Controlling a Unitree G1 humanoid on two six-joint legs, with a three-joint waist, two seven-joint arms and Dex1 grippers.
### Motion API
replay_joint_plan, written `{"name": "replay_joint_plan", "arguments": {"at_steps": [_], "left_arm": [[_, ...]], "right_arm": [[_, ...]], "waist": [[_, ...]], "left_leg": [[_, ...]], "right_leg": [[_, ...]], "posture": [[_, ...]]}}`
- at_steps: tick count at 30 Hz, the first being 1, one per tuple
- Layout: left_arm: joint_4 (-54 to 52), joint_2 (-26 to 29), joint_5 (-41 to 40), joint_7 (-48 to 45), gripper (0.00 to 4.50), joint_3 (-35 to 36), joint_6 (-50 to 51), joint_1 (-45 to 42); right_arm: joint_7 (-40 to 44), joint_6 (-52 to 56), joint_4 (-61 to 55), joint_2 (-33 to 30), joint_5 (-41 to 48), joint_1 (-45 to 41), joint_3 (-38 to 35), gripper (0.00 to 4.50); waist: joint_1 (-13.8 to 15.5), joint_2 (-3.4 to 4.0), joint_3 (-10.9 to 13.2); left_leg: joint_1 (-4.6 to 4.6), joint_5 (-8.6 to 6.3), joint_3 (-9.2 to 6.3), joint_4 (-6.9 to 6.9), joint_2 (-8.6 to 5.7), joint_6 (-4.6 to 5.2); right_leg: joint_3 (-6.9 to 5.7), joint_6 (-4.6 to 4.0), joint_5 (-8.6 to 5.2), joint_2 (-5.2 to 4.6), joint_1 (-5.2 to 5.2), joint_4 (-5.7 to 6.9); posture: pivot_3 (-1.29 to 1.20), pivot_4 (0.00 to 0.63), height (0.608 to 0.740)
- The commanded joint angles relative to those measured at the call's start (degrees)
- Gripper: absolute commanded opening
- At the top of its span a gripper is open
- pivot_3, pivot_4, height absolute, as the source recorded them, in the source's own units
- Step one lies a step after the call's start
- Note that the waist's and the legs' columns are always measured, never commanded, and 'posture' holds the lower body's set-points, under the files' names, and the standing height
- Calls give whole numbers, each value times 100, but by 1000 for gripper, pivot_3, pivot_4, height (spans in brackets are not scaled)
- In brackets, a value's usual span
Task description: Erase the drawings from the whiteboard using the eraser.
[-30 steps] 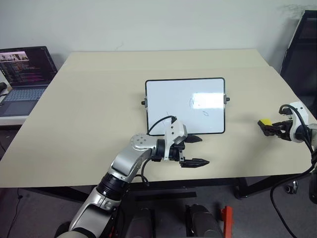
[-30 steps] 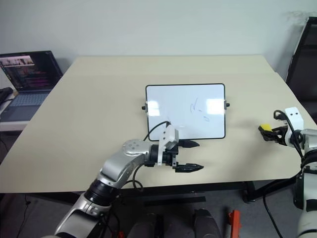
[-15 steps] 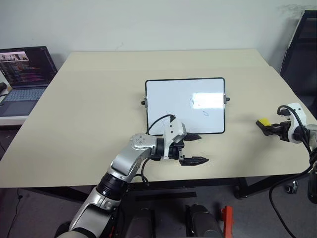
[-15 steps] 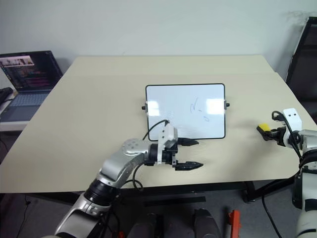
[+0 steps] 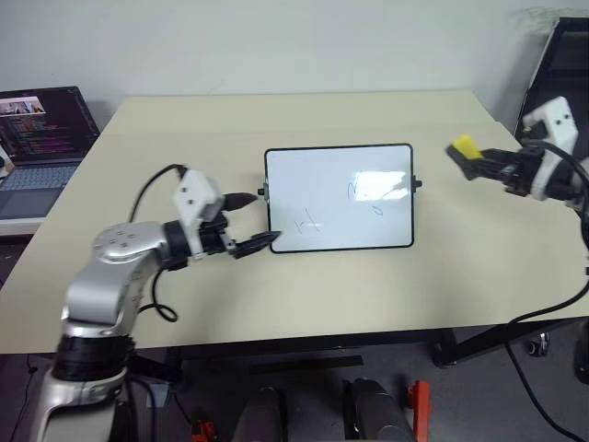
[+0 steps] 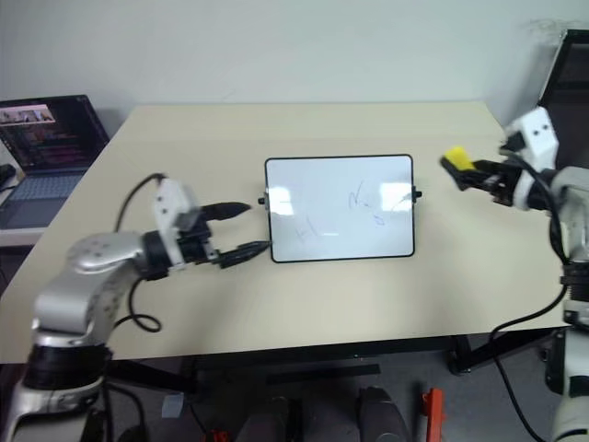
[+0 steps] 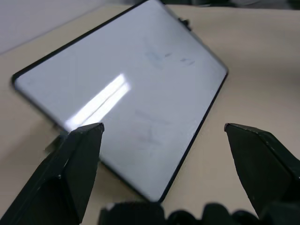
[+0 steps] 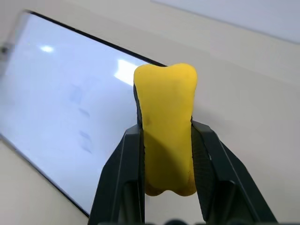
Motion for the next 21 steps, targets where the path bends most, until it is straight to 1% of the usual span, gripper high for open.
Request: {"name": "replay_joint_plan", "arguments": {"at_steps": [1,3,6,9,10,15,18,21], "left_arm": [[-101,96,-116,27,4500,331,-210,252],[-9,69,-16,111,4500,414,-462,407],[52,60,269,201,4500,309,-955,631],[148,-59,410,289,4500,191,-1304,735],[180,-93,450,315,4500,145,-1392,745],[327,-113,669,310,4500,-94,-1675,783],[420,-149,684,333,4500,-178,-1735,719],[514,-188,753,377,4500,-309,-1769,619]], "right_arm": [[-227,255,-692,249,255,-216,136,995],[-388,316,-1009,502,222,-235,434,995],[-451,-221,-1588,623,-365,-43,1439,995],[-689,-523,-1674,965,-706,-42,2010,994],[-815,-653,-1563,1107,-867,-74,2169,994],[-1220,-1242,-895,1681,-1595,-285,2821,994],[-1330,-1620,-406,1964,-1959,-434,3118,994],[-1392,-2038,258,2199,-2205,-562,3233,994]], "waist": [[34,-1,0],[72,-3,2],[106,-3,2],[118,-3,1],[120,-3,1],[126,-7,-1],[123,-7,0],[122,-7,-1]], "left_leg": [[-3,0,0,0,-1,0],[-10,0,-4,1,2,0],[-21,0,-11,0,4,-1],[-30,-3,-11,0,3,-5],[-31,-3,-11,0,2,-5],[-40,-3,-13,3,-3,-6],[-40,-3,-13,2,-1,-5],[-41,-3,-17,1,0,-6]], "right_leg": [[0,0,0,-3,-3,0],[-6,-1,0,-6,-6,-2],[-17,-12,1,-9,-15,-1],[-19,-20,1,-9,-25,-1],[-19,-34,11,-9,-26,0],[-24,-37,14,-9,-32,0],[-25,-38,13,-7,-37,3],[-29,-39,13,-5,-37,4]], "posture": [[0,150,740],[0,150,740],[0,150,740],[0,150,740],[0,150,740],[0,150,740],[0,150,740],[0,150,740]]}}
